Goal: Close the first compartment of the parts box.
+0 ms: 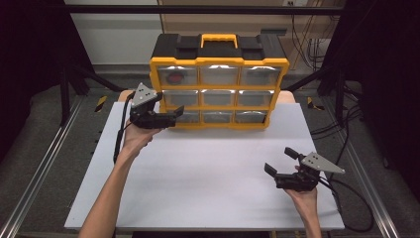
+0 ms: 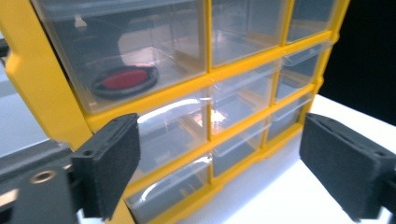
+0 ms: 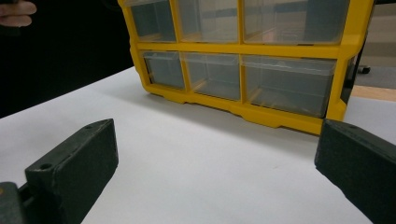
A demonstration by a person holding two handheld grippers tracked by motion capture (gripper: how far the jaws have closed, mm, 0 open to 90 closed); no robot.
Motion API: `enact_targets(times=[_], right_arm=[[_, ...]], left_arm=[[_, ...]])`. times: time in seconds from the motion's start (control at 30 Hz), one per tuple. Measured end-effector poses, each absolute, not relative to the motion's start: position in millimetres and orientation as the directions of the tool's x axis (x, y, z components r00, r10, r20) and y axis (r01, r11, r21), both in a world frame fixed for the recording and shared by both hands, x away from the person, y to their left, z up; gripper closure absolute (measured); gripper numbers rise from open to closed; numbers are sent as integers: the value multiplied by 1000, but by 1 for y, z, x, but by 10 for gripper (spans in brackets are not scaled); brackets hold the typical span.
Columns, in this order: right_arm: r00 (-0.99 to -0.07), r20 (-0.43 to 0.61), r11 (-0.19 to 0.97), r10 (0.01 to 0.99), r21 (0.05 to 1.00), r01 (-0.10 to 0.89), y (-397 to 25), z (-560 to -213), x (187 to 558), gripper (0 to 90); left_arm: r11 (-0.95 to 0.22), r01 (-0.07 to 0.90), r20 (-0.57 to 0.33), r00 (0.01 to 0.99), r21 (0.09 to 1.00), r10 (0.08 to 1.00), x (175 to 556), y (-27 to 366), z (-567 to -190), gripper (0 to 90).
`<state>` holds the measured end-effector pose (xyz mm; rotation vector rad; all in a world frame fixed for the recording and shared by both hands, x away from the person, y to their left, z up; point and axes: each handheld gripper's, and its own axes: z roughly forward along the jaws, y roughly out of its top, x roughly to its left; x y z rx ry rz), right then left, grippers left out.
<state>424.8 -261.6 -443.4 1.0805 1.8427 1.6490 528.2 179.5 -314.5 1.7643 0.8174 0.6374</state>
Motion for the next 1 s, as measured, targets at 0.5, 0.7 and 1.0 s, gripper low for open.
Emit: enact_targets(times=[0.5,0.7,1.0], right_arm=[[-597,173,-17,783,966,258,-262,-443,425,3],[-597,173,-16,784,966,259,-261,-444,425,3],[-595,174,-16,784,965,261,-261,-444,425,3]], left_arm=[[-192,195,16,661,962,750,494,204,-343,14],[-145,174,-7,664,974,748,481,220,-355,14],[-150,179,-4,654,972,757,461,240,-380,16]])
